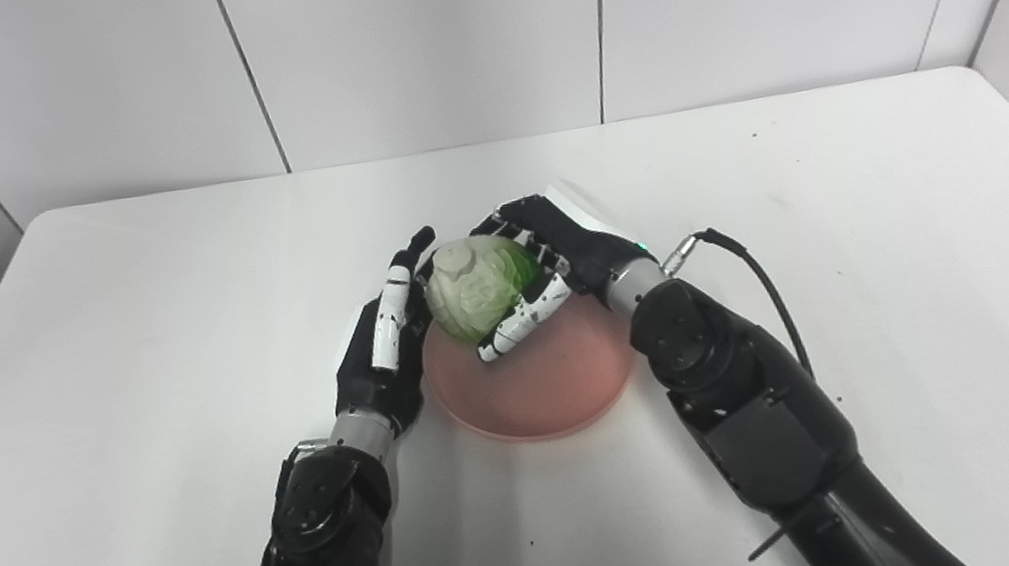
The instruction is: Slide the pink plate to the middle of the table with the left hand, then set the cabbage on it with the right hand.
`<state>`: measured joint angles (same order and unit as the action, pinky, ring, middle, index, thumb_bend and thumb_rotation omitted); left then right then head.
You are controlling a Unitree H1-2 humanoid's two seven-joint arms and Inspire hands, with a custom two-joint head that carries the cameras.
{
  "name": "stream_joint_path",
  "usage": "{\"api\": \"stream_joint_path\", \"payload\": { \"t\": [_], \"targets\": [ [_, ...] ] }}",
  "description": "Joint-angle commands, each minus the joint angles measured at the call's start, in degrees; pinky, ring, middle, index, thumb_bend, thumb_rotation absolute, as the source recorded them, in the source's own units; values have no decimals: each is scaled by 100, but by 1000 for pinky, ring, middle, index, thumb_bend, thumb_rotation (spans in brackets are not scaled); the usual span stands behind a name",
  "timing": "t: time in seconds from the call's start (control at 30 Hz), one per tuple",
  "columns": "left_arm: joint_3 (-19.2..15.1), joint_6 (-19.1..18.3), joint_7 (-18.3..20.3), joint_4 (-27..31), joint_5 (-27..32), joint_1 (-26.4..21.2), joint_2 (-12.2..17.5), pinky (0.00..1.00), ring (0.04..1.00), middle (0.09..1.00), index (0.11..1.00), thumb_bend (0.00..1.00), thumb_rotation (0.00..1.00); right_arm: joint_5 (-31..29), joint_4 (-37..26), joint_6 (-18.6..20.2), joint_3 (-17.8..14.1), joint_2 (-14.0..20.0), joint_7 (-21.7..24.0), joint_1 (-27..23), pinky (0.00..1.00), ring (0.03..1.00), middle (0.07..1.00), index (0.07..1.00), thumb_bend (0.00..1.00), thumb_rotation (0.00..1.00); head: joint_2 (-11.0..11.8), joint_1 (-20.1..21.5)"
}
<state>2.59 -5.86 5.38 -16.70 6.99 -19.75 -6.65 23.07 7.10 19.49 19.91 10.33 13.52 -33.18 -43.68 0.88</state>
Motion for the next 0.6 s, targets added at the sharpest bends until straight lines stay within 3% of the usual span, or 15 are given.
{"api": "stream_joint_path", "payload": {
  "t": [0.0, 0.27, 0.57],
  "targets": [
    [17, -299, -21, -38, -38, 113, 27, 875, 901, 915, 918, 471, 1000, 81, -125, -356, 39, 14, -44, -152, 332, 393, 433, 529, 523, 0, -37, 50],
    [-4, -497, -50, 159, -57, 157, 81, 866, 889, 906, 907, 482, 1000, 294, -326, -379, 163, 188, 6, 4, 348, 410, 436, 525, 524, 0, -136, 203],
    [-56, -599, 24, 254, 51, 186, 128, 879, 895, 909, 905, 477, 1000, 288, -557, -563, -10, 433, -47, 251, 356, 415, 443, 521, 524, 0, -202, 369]
  ]
}}
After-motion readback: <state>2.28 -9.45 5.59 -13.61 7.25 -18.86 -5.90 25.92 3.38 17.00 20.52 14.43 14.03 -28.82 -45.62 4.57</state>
